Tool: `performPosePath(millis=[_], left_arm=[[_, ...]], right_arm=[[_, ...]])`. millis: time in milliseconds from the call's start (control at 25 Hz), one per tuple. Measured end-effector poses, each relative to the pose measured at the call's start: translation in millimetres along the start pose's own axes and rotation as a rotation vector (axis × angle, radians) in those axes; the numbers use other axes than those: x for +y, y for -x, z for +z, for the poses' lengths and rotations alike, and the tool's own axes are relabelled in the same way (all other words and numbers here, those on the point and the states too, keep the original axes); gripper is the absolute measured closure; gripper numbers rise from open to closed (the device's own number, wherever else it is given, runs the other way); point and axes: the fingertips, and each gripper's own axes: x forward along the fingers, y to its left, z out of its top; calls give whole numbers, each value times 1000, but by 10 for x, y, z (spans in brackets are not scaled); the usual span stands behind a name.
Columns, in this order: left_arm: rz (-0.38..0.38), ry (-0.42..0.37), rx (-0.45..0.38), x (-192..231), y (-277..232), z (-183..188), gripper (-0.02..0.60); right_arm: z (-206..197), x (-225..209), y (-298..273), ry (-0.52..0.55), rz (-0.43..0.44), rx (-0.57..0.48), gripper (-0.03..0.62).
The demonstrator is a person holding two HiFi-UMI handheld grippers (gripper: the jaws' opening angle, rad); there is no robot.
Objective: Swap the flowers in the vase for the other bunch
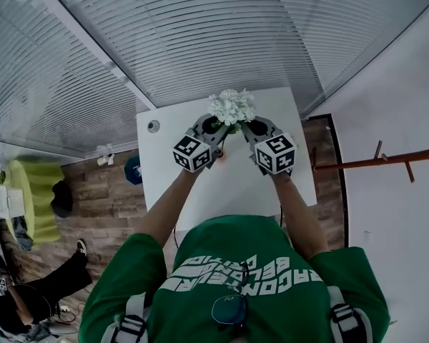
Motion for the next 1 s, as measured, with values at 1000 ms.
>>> performPosePath(millis=[1000], left_arm=[[88, 115, 105, 277, 278, -848, 517]], right_arm=[[-823, 98, -359, -67, 64, 170, 581]])
